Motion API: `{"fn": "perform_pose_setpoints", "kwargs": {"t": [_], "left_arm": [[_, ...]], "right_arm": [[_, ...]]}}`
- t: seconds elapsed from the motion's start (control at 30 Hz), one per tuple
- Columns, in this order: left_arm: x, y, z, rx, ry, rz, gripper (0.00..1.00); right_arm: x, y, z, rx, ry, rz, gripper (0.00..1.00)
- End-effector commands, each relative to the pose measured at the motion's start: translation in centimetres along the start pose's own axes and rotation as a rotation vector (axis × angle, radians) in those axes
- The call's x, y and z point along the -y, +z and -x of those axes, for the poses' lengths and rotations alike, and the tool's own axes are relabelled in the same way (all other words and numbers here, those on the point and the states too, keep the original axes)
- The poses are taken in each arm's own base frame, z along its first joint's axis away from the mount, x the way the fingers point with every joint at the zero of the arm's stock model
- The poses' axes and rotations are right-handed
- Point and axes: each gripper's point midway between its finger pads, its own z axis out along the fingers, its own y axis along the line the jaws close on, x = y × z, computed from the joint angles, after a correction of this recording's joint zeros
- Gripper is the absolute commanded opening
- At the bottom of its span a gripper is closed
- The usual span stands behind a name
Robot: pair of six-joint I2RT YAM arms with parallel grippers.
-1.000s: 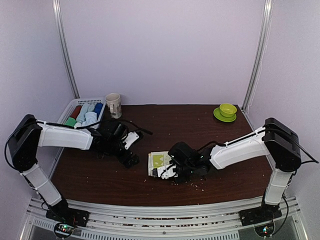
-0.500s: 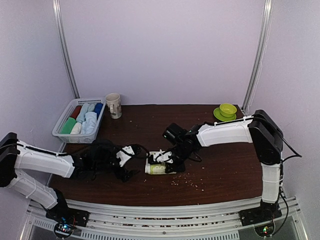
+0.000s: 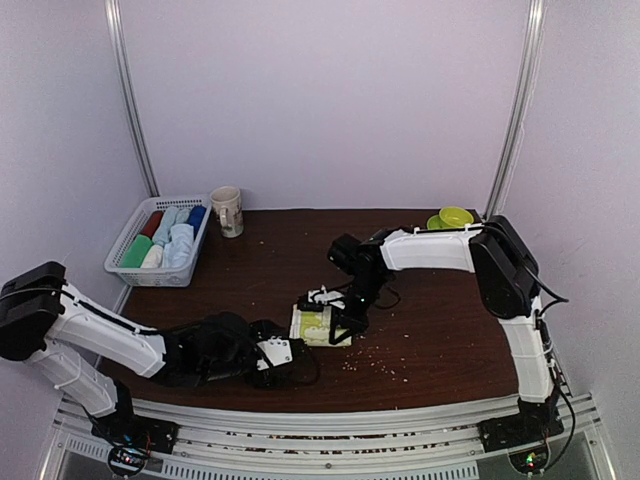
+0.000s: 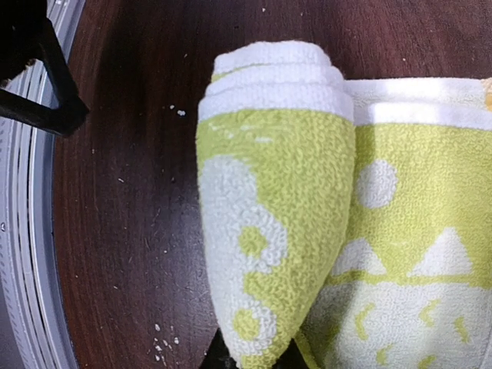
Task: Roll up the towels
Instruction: Roll the towel at the center of the board.
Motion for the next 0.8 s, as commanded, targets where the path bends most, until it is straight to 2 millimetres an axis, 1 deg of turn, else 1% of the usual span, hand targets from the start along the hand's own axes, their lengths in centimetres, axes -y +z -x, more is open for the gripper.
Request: {"fn": "perform_pose_setpoints", "kwargs": {"t": [0.0,0.13,0.27,0.37,0.47,0.67,0.73,0.77], "left_arm": [[-0.8,2.0,1.5,-0.02,0.104,0.077,0.84],[-0.6,3.6,1.8,-0.067,0.17,0.104,0.83],[-0.5,4.4,2.5,-0.071,0.213,0.116,0.83],[-0.6,4.9,2.4,-0.093,0.233,0.118,0.8],[-0.3,5.7,2.1,-0.122,0.249,0.1,0.73],[0.5,6.8,0.5,-0.203,0.277,0.073,0.58],[0.7,6.9,0.1,-0.222,0.279,0.066,0.48],[0.8,7.0,-0.1,-0.229,0.282,0.065,0.46]], "right_arm": [[-1.8,4.1,-6.4,-0.211,0.142,0.126,0.0],[-2.1,4.1,-6.5,-0.215,0.149,0.138,0.0],[-2.3,4.1,-6.5,-0.216,0.154,0.151,0.0],[-2.6,4.0,-6.5,-0.213,0.156,0.164,0.0],[-2.7,4.0,-6.5,-0.214,0.159,0.168,0.0],[-2.9,3.8,-6.5,-0.212,0.154,0.167,0.0],[-2.9,3.8,-6.5,-0.213,0.154,0.169,0.0],[-2.9,3.8,-6.4,-0.212,0.152,0.168,0.0]]}}
